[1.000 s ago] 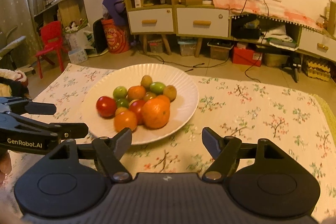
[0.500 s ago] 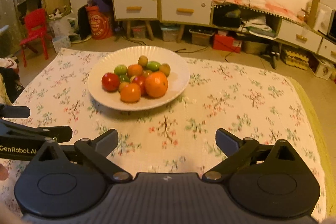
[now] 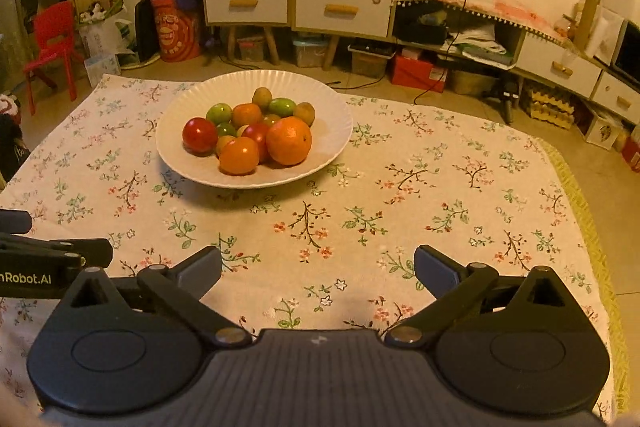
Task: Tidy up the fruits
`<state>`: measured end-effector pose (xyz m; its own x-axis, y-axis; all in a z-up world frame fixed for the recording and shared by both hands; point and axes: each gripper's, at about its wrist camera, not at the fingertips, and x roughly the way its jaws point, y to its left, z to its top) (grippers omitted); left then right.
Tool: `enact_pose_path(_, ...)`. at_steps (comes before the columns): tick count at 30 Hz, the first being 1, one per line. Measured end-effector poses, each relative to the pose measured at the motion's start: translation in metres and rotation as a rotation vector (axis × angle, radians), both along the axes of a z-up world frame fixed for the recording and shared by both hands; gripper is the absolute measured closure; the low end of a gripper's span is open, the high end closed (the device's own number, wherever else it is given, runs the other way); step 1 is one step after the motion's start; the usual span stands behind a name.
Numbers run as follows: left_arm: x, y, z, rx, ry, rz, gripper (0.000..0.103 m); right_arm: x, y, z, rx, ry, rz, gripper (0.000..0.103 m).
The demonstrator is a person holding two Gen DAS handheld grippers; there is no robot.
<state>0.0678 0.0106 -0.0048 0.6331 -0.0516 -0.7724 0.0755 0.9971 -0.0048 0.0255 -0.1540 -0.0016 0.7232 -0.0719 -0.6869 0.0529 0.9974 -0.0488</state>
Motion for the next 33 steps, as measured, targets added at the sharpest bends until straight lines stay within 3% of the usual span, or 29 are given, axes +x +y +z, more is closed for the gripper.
enact_pose_path(33, -0.0059, -0.0037, 0.0043, 0.014, -0.023, -0.022, 0.006, -0.0046, 0.0033, 0.0056, -0.004, -0.012, 0.008, 0.001)
